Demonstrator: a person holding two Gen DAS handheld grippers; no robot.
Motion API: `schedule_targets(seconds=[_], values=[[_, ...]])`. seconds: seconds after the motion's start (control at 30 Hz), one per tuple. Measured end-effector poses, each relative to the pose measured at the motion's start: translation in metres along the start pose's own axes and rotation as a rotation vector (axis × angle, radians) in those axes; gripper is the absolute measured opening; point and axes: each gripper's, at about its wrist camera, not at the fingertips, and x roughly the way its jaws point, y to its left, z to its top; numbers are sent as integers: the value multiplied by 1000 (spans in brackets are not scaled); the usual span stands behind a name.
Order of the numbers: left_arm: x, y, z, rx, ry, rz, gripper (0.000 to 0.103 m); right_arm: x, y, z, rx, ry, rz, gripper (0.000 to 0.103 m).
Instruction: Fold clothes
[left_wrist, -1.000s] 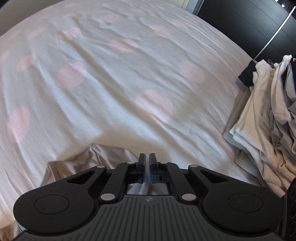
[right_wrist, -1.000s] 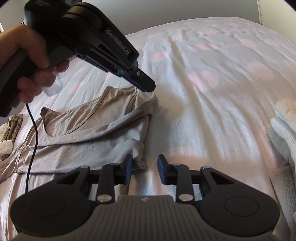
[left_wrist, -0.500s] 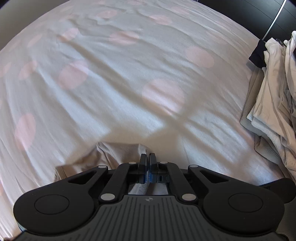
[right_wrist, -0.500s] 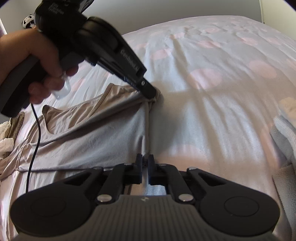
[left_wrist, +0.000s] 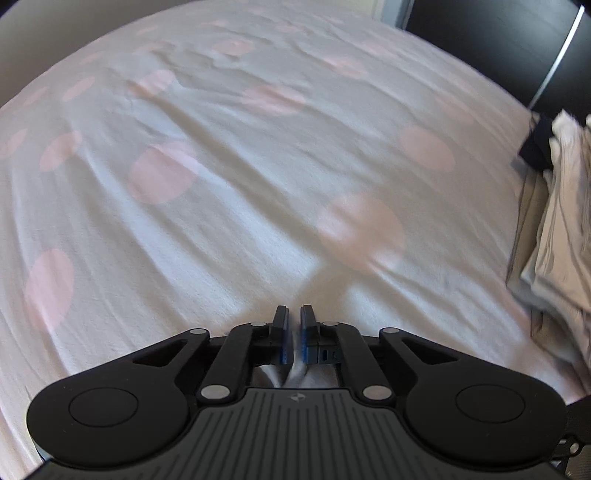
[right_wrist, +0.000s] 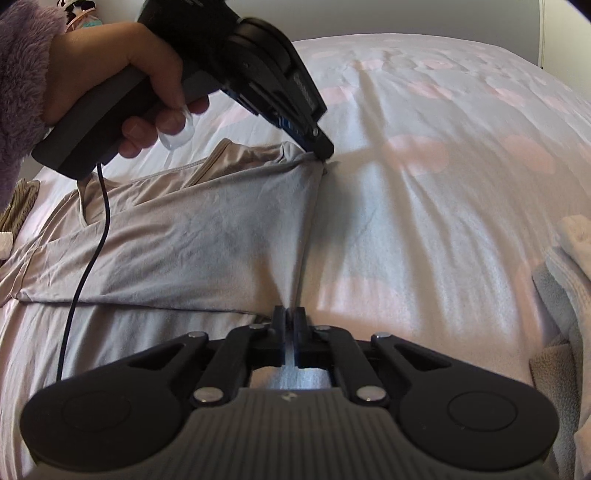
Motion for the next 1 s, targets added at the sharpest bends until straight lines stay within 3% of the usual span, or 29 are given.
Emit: schedule_targets(seconds=[0.17,0.33,0.47,0.6,0.9,0.93,1.0], values=[[-29,12,-8,-24,-41,12,18,-1,-5,1,20,-3,11,5],[-77,31,-49,-45,-51,66,25,-5,-7,4,50,-33,2,7],[-120,58,-99,-110,-26,140,25,-10,-6,5,60,-70,-36,14],[-170,91,-156,-221,-15,235,25,-17,-4,8,75,-128,-60,31],[-267,162,-294,-481,5,462,38,-14,20,8,17,-153,-50,41],[-277,168,-312,-511,10,485,39,-12,21,9,13,-151,-57,45],[-295,179,-346,-568,20,529,39,-9,24,9,7,-149,-69,61]])
